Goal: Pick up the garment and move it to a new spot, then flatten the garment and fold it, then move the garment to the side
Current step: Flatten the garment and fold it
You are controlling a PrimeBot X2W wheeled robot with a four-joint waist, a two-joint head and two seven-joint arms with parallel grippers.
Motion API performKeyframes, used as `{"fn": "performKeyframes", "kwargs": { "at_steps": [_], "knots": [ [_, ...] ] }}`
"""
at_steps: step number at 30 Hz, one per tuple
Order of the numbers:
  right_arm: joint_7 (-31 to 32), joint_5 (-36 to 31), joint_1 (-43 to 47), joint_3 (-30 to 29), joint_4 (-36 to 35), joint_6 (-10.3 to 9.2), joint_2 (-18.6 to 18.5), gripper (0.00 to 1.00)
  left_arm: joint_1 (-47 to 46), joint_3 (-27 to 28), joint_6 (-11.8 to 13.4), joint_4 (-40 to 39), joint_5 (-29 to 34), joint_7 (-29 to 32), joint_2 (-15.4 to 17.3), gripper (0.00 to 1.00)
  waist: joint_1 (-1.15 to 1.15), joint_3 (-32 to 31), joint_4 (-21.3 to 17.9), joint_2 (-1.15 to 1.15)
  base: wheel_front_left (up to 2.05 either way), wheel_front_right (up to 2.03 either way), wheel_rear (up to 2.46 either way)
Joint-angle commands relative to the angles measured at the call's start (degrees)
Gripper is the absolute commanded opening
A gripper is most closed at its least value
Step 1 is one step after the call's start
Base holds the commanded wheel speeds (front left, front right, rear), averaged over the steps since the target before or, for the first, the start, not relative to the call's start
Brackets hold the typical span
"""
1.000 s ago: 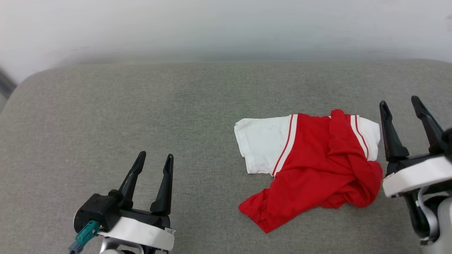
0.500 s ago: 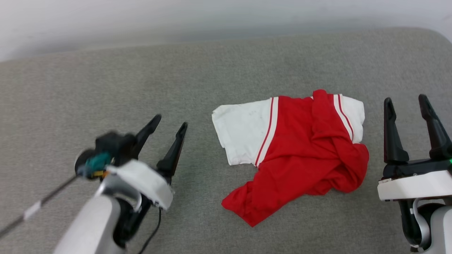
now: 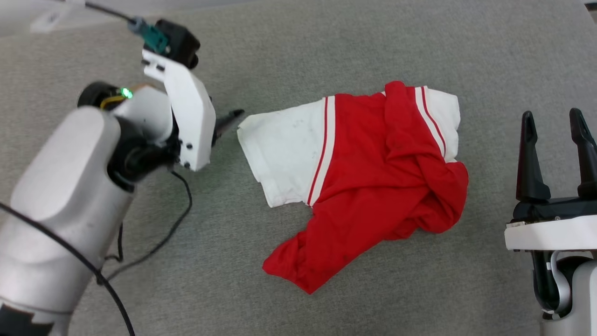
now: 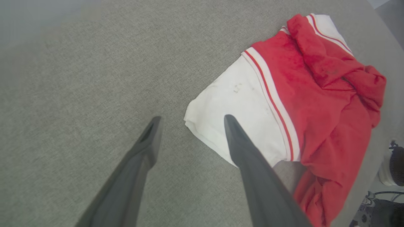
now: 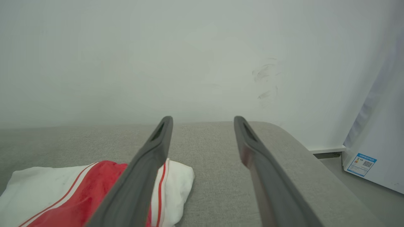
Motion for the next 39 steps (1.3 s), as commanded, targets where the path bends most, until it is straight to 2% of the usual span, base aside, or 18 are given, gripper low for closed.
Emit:
{"fn": "performKeyframes", "kwargs": {
  "at_steps": [1,9,18,19,30,39],
  "knots": [
    [-0.47,-0.03,-0.79,-0.08,0.33,-0.02,0.32,1.00,-3.15,-0.66,-0.03,1.39,0.00,1.90,0.73,1.00,0.00,1.85,-1.65,0.00,0.00,0.00,0.00],
    [-1.91,1.91,-1.62,-0.52,2.29,-0.02,0.32,1.00,-9.07,-5.29,-0.04,8.03,-2.56,11.12,0.03,1.00,0.00,4.52,-4.00,0.00,0.00,0.00,0.00],
    [-2.89,2.27,-2.31,-0.51,3.94,-0.02,0.33,1.00,-7.69,-8.41,-0.04,11.14,-3.47,11.26,0.02,1.00,0.00,5.06,-4.43,0.00,0.00,0.00,0.00],
    [-2.99,1.94,-2.48,-0.80,3.90,-0.02,0.33,1.00,-7.21,-9.02,-0.04,11.55,-4.20,10.30,-0.07,0.00,0.00,5.19,-3.96,0.00,0.00,0.00,0.00],
    [-1.51,-0.46,-2.20,-1.06,3.09,-0.02,0.32,1.00,-5.95,-8.31,-0.03,13.23,-7.58,1.36,1.77,0.00,0.00,3.00,-0.41,0.00,0.00,0.00,0.00],
    [0.81,-2.28,0.13,-1.58,3.17,-0.02,0.31,1.00,0.05,-6.15,-0.03,11.06,-10.11,-9.42,7.13,0.00,0.00,-2.38,3.33,0.00,0.00,0.00,0.00]
  ]
}}
